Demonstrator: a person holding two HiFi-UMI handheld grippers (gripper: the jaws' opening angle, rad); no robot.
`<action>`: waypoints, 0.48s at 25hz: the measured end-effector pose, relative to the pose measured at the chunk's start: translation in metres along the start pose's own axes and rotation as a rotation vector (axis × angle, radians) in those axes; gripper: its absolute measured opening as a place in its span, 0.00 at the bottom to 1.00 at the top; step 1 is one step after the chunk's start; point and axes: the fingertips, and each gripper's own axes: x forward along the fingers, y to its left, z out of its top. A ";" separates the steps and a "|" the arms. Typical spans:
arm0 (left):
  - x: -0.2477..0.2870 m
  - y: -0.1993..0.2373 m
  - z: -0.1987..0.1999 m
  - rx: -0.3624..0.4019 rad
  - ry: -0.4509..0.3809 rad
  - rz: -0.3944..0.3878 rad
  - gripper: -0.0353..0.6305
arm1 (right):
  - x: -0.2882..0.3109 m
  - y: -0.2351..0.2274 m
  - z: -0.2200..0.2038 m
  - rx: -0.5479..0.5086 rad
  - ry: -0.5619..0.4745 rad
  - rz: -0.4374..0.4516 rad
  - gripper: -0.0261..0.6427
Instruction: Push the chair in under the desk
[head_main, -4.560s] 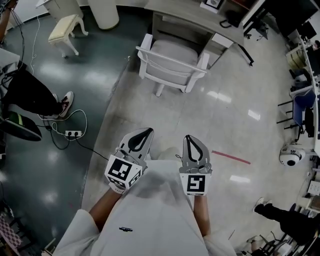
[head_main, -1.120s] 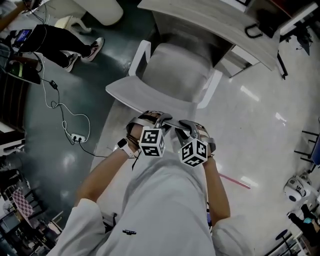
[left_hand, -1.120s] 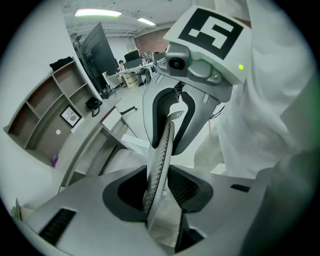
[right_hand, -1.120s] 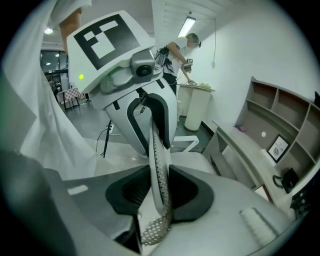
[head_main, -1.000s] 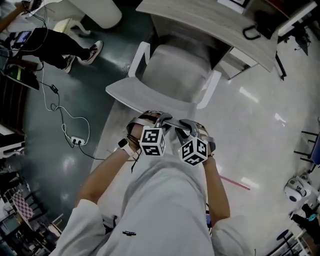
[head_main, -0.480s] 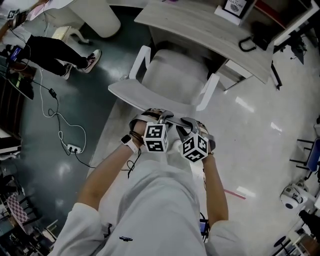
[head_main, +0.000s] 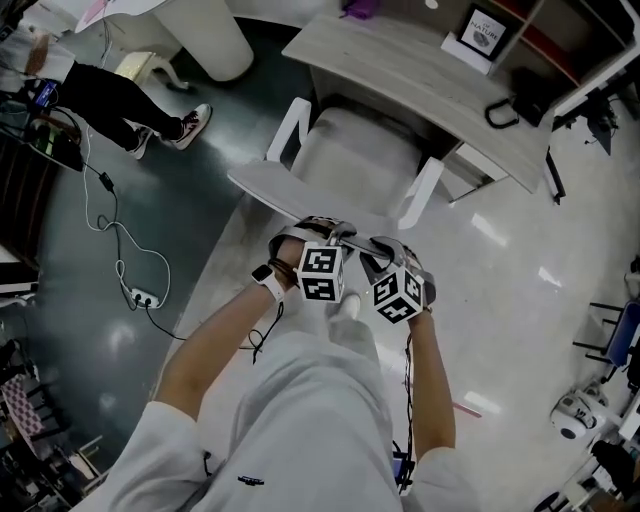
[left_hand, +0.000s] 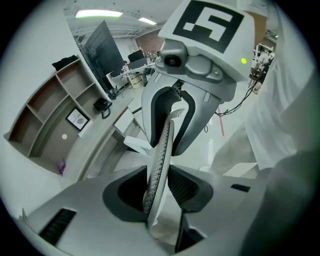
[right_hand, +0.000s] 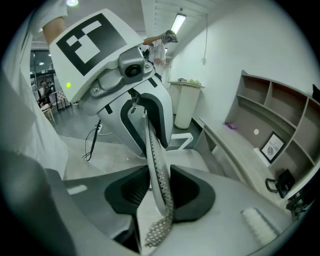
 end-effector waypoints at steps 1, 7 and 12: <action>0.000 0.003 -0.002 -0.001 0.004 -0.003 0.25 | 0.002 -0.001 0.002 0.001 0.001 0.003 0.24; -0.001 0.020 -0.014 0.029 -0.009 0.018 0.26 | 0.016 -0.009 0.015 0.014 0.012 0.049 0.24; 0.001 0.034 -0.019 0.039 -0.014 0.020 0.26 | 0.024 -0.019 0.021 0.036 0.013 0.036 0.24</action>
